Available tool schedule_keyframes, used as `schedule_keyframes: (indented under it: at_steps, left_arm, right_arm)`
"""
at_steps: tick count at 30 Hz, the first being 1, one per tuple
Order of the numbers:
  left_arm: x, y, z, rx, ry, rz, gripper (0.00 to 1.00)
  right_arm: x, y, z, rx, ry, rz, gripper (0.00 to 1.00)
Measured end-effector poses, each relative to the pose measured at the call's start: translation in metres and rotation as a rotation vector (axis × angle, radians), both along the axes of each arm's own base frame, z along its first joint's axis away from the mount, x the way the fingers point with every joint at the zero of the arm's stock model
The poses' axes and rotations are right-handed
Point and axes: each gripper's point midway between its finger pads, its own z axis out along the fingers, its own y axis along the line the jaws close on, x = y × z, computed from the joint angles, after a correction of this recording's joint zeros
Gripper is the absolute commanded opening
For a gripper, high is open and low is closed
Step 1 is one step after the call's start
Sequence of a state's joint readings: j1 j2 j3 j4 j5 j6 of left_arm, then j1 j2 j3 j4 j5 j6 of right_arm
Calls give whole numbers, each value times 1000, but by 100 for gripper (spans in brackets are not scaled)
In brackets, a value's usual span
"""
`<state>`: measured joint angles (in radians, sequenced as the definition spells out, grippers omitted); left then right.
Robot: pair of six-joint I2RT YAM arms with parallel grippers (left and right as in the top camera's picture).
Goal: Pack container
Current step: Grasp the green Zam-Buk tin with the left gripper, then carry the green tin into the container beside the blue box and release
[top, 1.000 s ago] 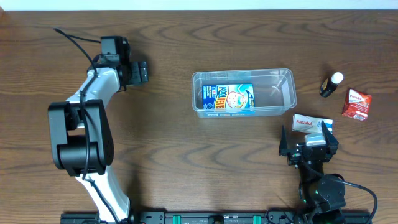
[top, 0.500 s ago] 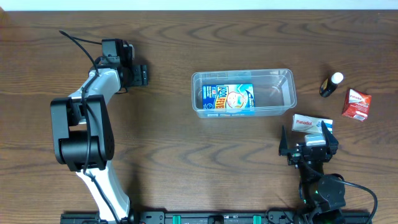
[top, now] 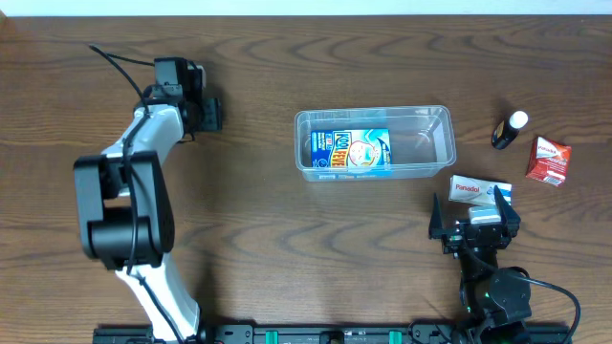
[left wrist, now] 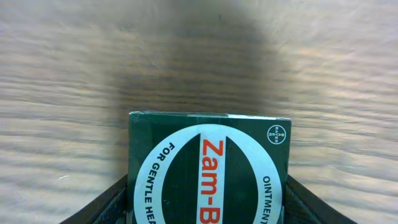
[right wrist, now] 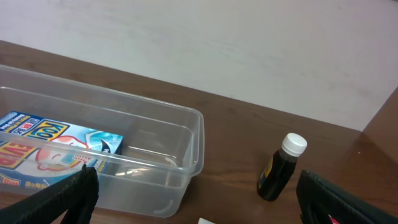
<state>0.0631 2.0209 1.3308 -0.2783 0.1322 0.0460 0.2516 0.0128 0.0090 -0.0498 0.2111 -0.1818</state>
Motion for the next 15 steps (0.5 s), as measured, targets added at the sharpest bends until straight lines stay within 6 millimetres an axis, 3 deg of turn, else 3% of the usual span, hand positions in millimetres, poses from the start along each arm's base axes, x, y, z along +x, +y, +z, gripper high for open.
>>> schedule_keyframes:
  at_steps: [5, 7, 11, 15]
  left_arm:
    - [-2, -12, 78, -11, -130, 4, 43]
    - [-8, -29, 117, -22, -196, -16, 43]
    - [-26, -85, 179, -51, -319, -90, 43]
    - [-48, -150, 208, -94, -374, -165, 43]
  right_arm:
    - [0, 0, 0, 0, 0, 0, 99]
    - [0, 0, 0, 0, 0, 0, 99]
    - [0, 0, 0, 0, 0, 0, 99]
    - [0, 0, 0, 0, 0, 0, 99]
